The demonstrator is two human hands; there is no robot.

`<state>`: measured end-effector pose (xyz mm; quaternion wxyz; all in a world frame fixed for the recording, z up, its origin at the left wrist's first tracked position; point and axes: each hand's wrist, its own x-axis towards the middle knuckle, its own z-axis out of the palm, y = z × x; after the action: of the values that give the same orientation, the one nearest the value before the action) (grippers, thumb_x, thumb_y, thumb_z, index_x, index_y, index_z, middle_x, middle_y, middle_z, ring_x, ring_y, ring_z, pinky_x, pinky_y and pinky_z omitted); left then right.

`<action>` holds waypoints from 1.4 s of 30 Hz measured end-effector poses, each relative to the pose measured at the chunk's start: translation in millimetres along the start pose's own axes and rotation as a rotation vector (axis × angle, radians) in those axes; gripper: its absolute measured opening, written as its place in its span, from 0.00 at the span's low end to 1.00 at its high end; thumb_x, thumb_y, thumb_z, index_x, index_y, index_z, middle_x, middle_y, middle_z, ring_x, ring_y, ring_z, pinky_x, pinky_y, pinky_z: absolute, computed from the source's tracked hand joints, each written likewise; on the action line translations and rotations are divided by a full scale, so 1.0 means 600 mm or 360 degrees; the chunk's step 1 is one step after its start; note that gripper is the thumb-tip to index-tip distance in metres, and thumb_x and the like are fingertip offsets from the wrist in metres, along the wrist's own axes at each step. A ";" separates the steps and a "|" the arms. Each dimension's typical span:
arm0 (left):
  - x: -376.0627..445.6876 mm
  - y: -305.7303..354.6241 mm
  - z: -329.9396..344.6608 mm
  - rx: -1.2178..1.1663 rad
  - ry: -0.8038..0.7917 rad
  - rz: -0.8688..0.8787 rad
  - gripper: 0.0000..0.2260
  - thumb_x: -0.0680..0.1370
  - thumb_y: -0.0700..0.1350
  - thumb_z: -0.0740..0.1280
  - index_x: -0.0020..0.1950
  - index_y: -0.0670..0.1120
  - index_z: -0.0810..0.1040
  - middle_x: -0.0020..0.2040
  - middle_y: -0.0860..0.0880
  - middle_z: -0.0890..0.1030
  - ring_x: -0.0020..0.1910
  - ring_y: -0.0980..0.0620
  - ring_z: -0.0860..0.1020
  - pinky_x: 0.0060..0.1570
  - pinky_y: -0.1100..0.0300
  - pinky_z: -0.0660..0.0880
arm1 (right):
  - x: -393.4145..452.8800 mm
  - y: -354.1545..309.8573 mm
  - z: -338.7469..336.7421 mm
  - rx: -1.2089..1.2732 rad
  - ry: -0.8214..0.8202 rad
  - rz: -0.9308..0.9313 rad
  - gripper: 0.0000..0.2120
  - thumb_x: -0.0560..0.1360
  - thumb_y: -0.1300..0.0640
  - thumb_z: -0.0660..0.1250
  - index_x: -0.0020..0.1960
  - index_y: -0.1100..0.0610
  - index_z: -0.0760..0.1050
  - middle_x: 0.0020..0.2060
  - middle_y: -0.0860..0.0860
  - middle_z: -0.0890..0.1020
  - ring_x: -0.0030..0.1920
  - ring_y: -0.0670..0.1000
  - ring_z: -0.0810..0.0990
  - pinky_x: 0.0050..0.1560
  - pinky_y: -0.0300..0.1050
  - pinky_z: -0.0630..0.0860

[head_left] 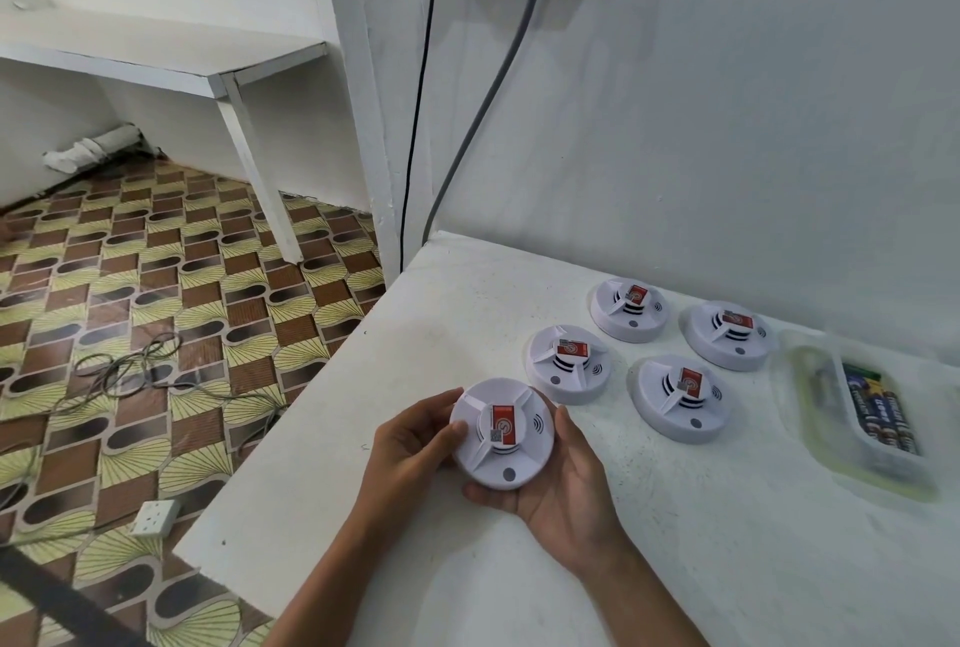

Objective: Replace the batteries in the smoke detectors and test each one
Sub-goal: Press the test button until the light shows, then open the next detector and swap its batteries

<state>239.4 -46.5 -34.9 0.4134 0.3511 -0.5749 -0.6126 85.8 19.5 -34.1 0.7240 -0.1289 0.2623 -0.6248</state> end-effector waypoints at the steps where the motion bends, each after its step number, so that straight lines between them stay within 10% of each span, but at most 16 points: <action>1: 0.001 0.000 0.000 0.0015 -0.0014 -0.0001 0.15 0.74 0.43 0.69 0.61 0.46 0.79 0.54 0.49 0.85 0.54 0.48 0.82 0.48 0.58 0.80 | -0.001 0.000 0.000 0.0007 0.0012 -0.0001 0.41 0.64 0.41 0.76 0.70 0.59 0.69 0.65 0.66 0.74 0.60 0.67 0.77 0.47 0.61 0.78; 6: 0.010 0.015 0.005 0.0473 -0.0006 0.0081 0.28 0.64 0.61 0.74 0.63 0.60 0.75 0.62 0.58 0.78 0.59 0.56 0.77 0.52 0.58 0.80 | -0.003 -0.008 0.015 -0.0008 0.0121 -0.0049 0.26 0.81 0.44 0.51 0.72 0.58 0.67 0.64 0.64 0.76 0.60 0.65 0.78 0.49 0.62 0.78; 11: 0.061 0.076 0.023 0.1258 -0.0379 0.0589 0.37 0.63 0.67 0.72 0.70 0.70 0.62 0.75 0.62 0.59 0.70 0.66 0.56 0.62 0.74 0.61 | 0.019 -0.054 0.060 -0.0031 0.0066 -0.0280 0.25 0.79 0.46 0.54 0.72 0.56 0.67 0.64 0.62 0.77 0.61 0.62 0.78 0.49 0.59 0.79; 14: 0.111 0.124 0.044 0.1475 -0.0389 0.0731 0.38 0.63 0.66 0.73 0.71 0.62 0.66 0.72 0.56 0.64 0.65 0.62 0.58 0.59 0.72 0.60 | 0.044 -0.096 0.076 -0.0132 0.0083 -0.0305 0.27 0.79 0.44 0.56 0.72 0.57 0.66 0.66 0.62 0.75 0.65 0.62 0.74 0.53 0.58 0.78; 23: 0.303 0.151 0.095 0.1686 -0.0451 0.0695 0.31 0.64 0.56 0.78 0.64 0.51 0.75 0.57 0.56 0.78 0.52 0.58 0.72 0.46 0.74 0.63 | 0.094 -0.269 0.058 -0.1478 0.0819 -0.0602 0.10 0.80 0.49 0.60 0.60 0.50 0.72 0.57 0.52 0.78 0.56 0.52 0.78 0.55 0.53 0.77; 30: 0.379 0.066 0.100 0.1727 -0.0579 0.0481 0.33 0.63 0.51 0.80 0.65 0.48 0.74 0.59 0.51 0.78 0.51 0.57 0.70 0.48 0.70 0.64 | 0.087 -0.336 -0.017 -0.2462 0.0934 -0.0601 0.23 0.78 0.51 0.66 0.71 0.52 0.67 0.69 0.52 0.72 0.67 0.51 0.71 0.59 0.39 0.66; 42: 0.402 0.015 0.091 0.1608 -0.0601 0.0383 0.32 0.62 0.47 0.80 0.63 0.46 0.74 0.57 0.51 0.77 0.53 0.54 0.72 0.53 0.69 0.68 | 0.089 -0.348 -0.047 -0.2750 0.0898 -0.0575 0.24 0.78 0.49 0.65 0.72 0.52 0.66 0.70 0.50 0.70 0.67 0.51 0.70 0.62 0.41 0.67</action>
<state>91.5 -243.2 -10.2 0.1503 0.3217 -0.8975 -0.2614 -99.8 -67.1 38.4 0.1776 -0.5060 0.7794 -0.3239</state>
